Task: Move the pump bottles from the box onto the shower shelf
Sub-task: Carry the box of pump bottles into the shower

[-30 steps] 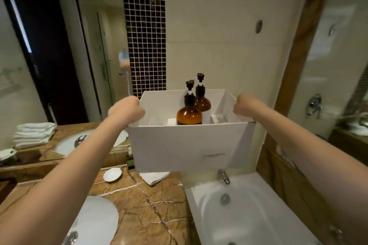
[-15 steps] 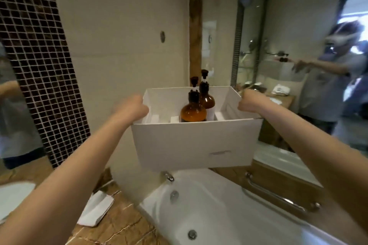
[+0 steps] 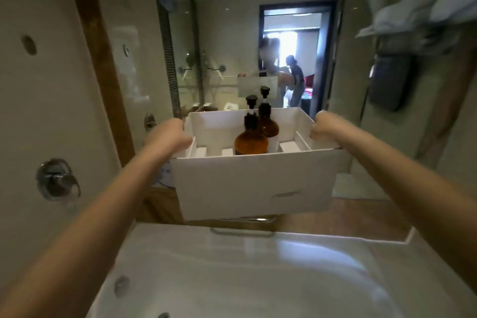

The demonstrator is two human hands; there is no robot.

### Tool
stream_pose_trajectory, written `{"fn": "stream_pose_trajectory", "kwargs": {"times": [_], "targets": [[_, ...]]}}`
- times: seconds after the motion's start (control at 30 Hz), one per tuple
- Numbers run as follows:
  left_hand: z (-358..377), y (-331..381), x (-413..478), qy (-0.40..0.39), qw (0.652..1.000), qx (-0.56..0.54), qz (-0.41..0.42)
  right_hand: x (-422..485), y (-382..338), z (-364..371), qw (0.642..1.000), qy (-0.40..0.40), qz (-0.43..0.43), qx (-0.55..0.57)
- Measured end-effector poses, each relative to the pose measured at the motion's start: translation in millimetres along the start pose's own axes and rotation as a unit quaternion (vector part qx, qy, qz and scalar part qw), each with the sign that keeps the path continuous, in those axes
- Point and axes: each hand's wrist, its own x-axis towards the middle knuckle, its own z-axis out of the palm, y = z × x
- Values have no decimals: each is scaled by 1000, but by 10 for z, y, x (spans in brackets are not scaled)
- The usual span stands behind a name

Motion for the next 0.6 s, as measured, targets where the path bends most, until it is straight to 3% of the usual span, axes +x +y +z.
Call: {"fn": "stream_pose_trajectory", "kwargs": {"times": [0.33,0.6], "targets": [[611,1953,-518,-53,977,-70,194,-964,1919,-851,980,43,194,-22],[908,3392,-1087,-111,928,-112,337,-2097,3000,-1419,922,113,362,-81]]}}
